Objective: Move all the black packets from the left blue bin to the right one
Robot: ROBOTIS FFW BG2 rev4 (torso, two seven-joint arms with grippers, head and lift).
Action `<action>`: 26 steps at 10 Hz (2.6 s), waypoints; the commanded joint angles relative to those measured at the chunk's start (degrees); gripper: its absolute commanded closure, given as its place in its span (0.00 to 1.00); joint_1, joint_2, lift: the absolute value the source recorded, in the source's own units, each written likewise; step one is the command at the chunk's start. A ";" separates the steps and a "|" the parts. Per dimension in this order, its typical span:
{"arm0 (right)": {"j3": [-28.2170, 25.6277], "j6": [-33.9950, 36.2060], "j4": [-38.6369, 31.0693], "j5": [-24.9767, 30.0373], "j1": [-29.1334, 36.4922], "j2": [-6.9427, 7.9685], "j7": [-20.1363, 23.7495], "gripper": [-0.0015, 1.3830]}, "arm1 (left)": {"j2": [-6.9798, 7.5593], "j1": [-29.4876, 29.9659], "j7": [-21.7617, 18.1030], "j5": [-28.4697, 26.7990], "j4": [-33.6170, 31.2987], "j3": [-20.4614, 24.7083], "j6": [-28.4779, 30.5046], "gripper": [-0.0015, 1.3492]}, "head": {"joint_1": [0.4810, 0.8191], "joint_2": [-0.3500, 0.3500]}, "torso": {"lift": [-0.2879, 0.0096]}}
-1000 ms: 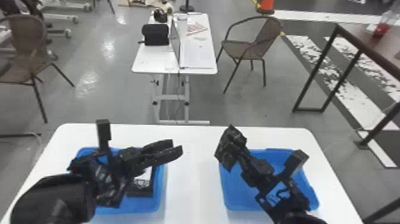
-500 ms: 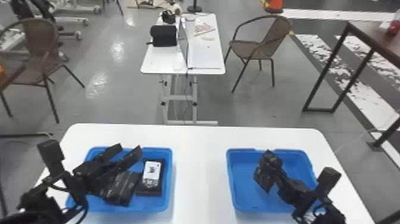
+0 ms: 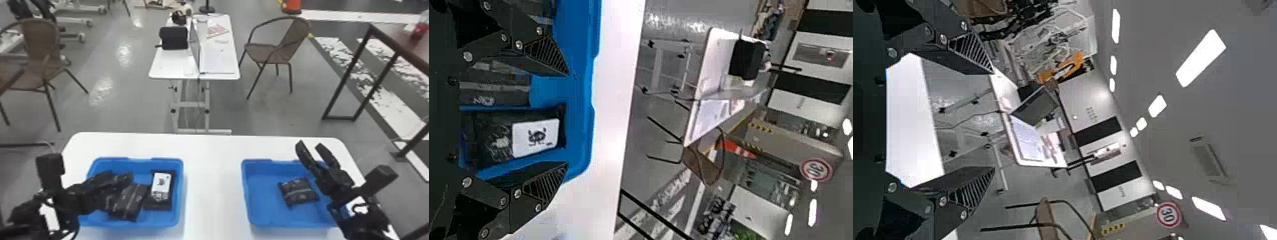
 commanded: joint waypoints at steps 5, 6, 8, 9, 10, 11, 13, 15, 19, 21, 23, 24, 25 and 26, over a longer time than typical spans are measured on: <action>2.05 1.45 -14.05 -6.20 8.95 3.15 0.01 0.22 | -0.15 -8.04 5.58 -11.65 5.81 -4.69 24.64 0.32 | 0.63 0.42 | 0.97; 2.14 1.98 -14.40 -6.28 9.13 3.15 0.10 0.22 | -0.15 -8.92 5.49 -16.04 5.81 -5.31 27.45 0.32 | 0.63 0.44 | 0.97; 2.32 2.16 -14.22 -6.37 9.04 3.23 0.10 0.22 | -0.15 -10.50 5.58 -20.97 8.01 -6.18 28.33 0.32 | 0.63 0.50 | 0.97; 2.41 2.16 -14.13 -6.37 9.13 3.32 0.27 0.22 | -0.15 -11.38 5.58 -20.53 11.18 -5.48 26.13 0.32 | 0.63 0.52 | 0.97; 2.41 2.16 -13.96 -6.55 9.13 3.41 0.71 0.22 | -0.15 -12.78 5.66 -19.91 14.78 -5.39 24.11 0.32 | 0.63 0.52 | 0.97; 2.41 2.24 -13.87 -6.81 9.04 3.41 0.80 0.22 | -0.09 -14.19 5.66 -19.65 17.77 -5.83 23.76 0.32 | 0.63 0.53 | 0.97; 2.49 2.33 -13.70 -6.99 8.95 3.41 1.15 0.22 | 0.09 -16.21 7.25 -20.88 21.90 -5.66 22.88 0.34 | 0.63 0.51 | 0.97; 2.93 2.86 -13.34 -7.43 8.69 3.50 1.50 0.22 | 1.93 -17.88 7.25 -20.00 27.00 -6.97 19.19 0.86 | 0.63 0.52 | 0.97; 3.55 2.95 -13.26 -8.31 8.78 3.50 2.21 0.22 | 4.31 -15.16 -1.63 -20.44 25.24 -6.18 6.88 0.90 | 0.63 0.54 | 0.97; 3.81 3.83 -13.96 -8.31 9.13 3.50 3.17 0.22 | 3.34 -7.33 -6.46 -9.89 16.54 -2.84 -2.79 0.90 | 0.63 0.53 | 0.97; 4.95 4.97 -14.93 -8.39 9.48 3.50 4.23 0.22 | 2.99 -3.29 -13.58 0.48 12.58 -3.64 -11.31 0.90 | 0.63 0.51 | 0.97; 6.54 5.93 -14.75 -8.13 8.60 3.23 5.99 0.22 | 3.16 -4.52 -19.56 1.36 13.29 -5.48 -13.42 0.90 | 0.63 0.47 | 0.97; 8.65 6.64 -14.75 -7.95 7.28 2.71 6.87 0.22 | 3.34 -6.90 -24.92 -0.14 15.92 -6.89 -14.92 0.90 | 0.63 0.45 | 0.97; 10.58 7.08 -14.66 -7.43 6.05 2.09 6.95 0.22 | 3.43 -9.62 -28.35 -0.31 19.17 -9.00 -15.71 0.90 | 0.63 0.44 | 0.97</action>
